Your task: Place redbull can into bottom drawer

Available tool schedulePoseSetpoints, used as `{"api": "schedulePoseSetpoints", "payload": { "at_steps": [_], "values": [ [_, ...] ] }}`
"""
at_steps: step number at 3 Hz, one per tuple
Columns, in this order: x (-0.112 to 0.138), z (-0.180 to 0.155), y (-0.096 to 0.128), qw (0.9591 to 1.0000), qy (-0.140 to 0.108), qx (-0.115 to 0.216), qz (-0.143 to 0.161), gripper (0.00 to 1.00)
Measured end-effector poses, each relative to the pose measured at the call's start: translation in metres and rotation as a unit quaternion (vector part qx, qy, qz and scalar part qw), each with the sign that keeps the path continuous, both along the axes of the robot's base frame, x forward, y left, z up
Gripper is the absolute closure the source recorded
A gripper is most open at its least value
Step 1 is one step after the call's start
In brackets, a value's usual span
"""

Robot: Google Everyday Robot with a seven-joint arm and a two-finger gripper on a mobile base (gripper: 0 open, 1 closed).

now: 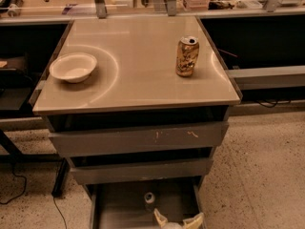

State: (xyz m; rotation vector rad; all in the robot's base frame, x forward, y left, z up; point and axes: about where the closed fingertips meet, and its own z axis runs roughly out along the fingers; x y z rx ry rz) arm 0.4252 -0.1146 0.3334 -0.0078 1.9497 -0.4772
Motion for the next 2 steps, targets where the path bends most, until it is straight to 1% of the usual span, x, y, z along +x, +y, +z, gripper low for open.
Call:
{"api": "schedulePoseSetpoints", "payload": {
  "at_steps": [1,2],
  "values": [
    [-0.006,0.028,-0.051,0.9945,-0.057,-0.033,-0.082,0.00],
    [-0.012,0.059,-0.102,0.9797,-0.106,-0.071,-0.155,0.00]
  ]
}}
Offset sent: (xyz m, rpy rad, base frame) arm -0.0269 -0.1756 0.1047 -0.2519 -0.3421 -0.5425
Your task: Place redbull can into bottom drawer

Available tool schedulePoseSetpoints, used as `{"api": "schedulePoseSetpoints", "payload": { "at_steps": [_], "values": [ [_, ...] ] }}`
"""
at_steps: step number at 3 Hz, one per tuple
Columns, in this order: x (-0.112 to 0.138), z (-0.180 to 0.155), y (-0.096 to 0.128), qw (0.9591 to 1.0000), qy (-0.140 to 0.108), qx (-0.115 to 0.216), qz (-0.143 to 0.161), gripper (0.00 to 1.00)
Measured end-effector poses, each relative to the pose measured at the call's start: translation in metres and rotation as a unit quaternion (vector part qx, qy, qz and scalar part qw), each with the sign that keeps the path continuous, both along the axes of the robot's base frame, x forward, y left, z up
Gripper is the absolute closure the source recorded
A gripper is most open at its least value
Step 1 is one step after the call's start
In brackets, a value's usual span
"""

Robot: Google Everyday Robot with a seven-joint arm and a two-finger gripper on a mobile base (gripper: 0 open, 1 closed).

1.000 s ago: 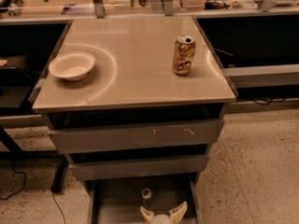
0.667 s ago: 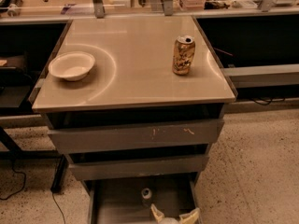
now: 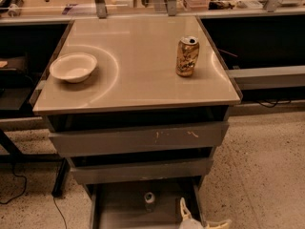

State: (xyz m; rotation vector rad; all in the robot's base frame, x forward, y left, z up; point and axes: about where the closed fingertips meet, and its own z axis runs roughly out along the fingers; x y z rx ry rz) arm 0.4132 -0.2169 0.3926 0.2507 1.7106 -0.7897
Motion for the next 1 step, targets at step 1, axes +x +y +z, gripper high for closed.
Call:
{"api": "schedulePoseSetpoints", "payload": {
  "at_steps": [1],
  "values": [
    [-0.0004,0.0000,0.0055,1.0000,-0.002,-0.001,0.008,0.00]
  ]
}}
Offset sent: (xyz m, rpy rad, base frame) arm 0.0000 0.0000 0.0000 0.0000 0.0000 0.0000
